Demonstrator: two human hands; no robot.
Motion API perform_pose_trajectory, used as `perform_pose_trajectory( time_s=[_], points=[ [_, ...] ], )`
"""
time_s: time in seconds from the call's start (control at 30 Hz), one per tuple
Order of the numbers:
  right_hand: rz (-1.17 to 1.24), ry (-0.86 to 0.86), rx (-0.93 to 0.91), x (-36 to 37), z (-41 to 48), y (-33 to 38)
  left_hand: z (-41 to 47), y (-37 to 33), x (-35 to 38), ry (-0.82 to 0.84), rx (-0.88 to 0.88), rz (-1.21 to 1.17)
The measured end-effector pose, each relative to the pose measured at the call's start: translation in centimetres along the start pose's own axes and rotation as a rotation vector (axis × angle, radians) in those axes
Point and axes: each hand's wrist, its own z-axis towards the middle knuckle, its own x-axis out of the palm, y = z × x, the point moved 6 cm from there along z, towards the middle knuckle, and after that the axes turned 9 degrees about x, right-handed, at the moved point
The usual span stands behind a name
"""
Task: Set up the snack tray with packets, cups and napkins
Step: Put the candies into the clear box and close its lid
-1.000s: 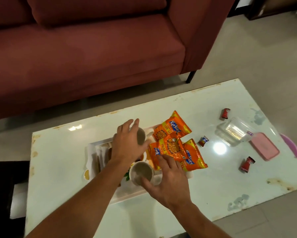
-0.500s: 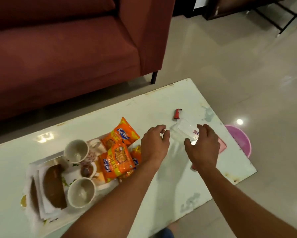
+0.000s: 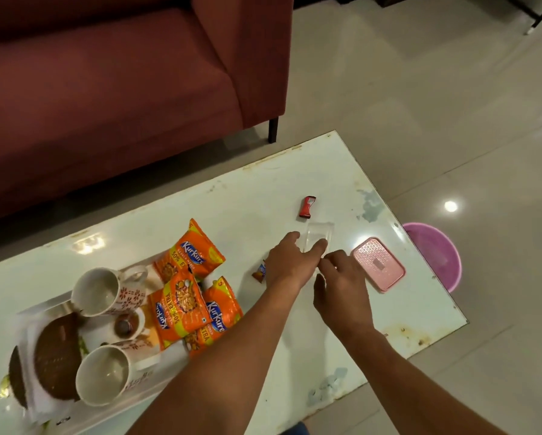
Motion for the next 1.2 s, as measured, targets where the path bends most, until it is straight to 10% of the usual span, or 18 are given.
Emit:
perform_pose_trajectory(
  time_s=[0.23,0.47,0.6,0.93,1.2],
  points=[
    [0.077,0.107,-0.250,1.1,0.0,1.1,-0.2,1.8,-0.3,0.002,-0.061,-0.145],
    [0.346,0.039,0.098,1.0,0.0,-1.1,-0.8,2.7,0.8,0.129,-0.046,-0.175],
    [0.127,0.125,-0.015,2.3,-0.8,-1.5,-1.8,3.6,1.8,0.121,-0.112,-0.326],
    [-0.107,0.124,-0.245,2.7,-1.7,-2.2,-2.5,3.8,-0.7,-0.168,-0.041,0.218],
    [0.157,0.008,0.619,-0.7,-5.2,-8.0,-2.7,4.3,-2.9,-0.239,-0.004,0.252]
  ],
)
